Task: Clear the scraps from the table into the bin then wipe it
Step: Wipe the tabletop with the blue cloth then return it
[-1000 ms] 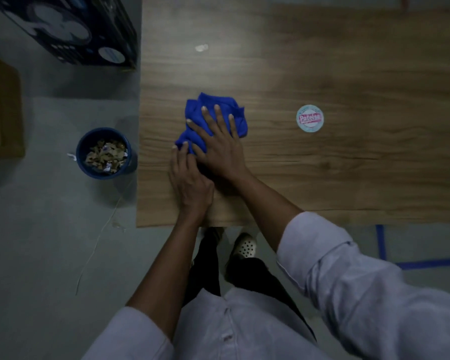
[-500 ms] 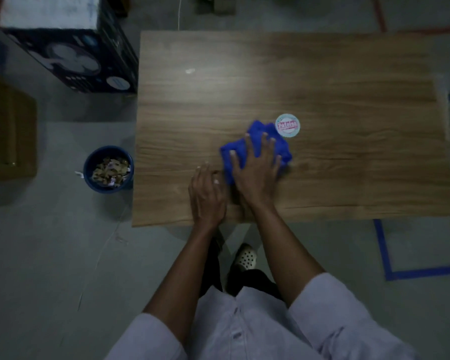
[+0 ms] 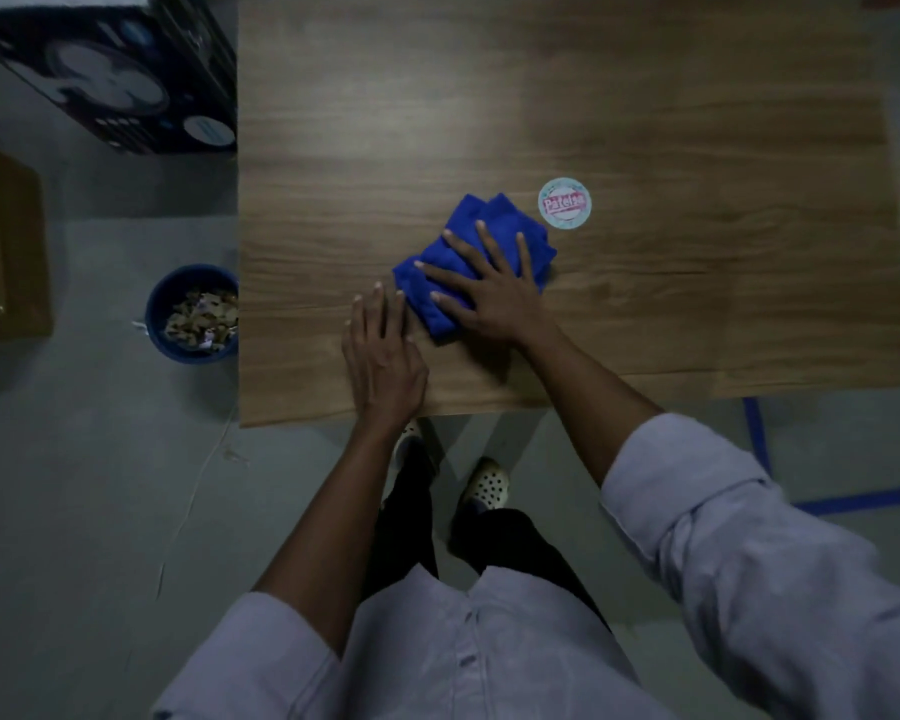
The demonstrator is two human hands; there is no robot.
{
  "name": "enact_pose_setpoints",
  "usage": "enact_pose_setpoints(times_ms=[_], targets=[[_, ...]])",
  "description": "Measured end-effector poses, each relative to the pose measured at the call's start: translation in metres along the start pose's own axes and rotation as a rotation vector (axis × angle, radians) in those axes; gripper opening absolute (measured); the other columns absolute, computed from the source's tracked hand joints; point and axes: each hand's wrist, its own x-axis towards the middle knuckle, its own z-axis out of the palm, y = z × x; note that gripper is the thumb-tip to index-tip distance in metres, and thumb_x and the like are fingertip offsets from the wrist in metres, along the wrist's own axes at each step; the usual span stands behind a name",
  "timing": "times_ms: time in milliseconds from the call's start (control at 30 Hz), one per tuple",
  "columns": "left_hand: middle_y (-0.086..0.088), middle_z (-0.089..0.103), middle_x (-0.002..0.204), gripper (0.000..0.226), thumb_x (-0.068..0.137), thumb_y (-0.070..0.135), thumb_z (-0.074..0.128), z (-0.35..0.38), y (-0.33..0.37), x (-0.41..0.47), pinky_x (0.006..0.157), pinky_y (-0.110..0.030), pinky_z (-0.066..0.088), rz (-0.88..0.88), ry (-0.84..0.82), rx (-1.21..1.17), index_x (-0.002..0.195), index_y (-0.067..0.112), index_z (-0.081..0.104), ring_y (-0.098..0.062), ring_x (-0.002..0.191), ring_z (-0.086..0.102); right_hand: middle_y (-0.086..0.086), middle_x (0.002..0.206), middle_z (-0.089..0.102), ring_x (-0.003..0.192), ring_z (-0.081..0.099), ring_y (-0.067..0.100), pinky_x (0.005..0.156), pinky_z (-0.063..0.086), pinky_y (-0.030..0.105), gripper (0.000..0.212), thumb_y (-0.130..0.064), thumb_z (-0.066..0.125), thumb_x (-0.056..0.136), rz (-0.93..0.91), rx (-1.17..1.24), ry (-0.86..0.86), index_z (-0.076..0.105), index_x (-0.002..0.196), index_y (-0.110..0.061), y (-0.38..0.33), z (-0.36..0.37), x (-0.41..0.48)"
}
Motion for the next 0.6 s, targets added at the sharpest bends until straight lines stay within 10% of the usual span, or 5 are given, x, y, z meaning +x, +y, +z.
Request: enact_pose_setpoints(times_ms=[267,500,600], targets=[[-0.015,0.044,0.156,0.064,0.086,0.020,0.044,-0.012,0.014,-0.042,0.117,-0.052,0.030,-0.079,0.075,-0.147,0.147,0.004,0.048,-0.036,0.146,0.035,-0.003,0.157,0.042,0.140,0.035,0.032,0.109,0.023,0.061,0.054,-0.070,0.039,0.098,0.417,0.024,-0.036,0.040,0.150,-0.054,-0.047,-0.011,-0.082],[-0.009,0.041,0.160,0.062,0.091,0.027,0.044,-0.013,-0.014,-0.050,0.117,-0.052,0.028,-0.039,0.001,-0.069,0.151,0.011,0.046,-0.034,0.150,0.032,-0.006,0.171,0.018,0.158,0.014,0.030,0.115,0.022,0.064,0.060,-0.069,0.031,0.101,-0.319,-0.127,-0.057,0.030,0.157,-0.049,-0.007,-0.008,-0.080],[-0.008,0.038,0.162,0.072,0.085,0.035,0.041,-0.002,-0.010,-0.045,0.121,-0.051,0.021,0.020,-0.061,-0.085,0.153,0.010,0.043,-0.031,0.153,0.027,-0.011,0.172,0.011,0.159,0.011,0.026,0.120,0.021,0.059,0.061,-0.069,0.027,0.102,-0.218,-0.103,-0.061,0.022,0.159,-0.050,0.024,0.000,-0.074]])
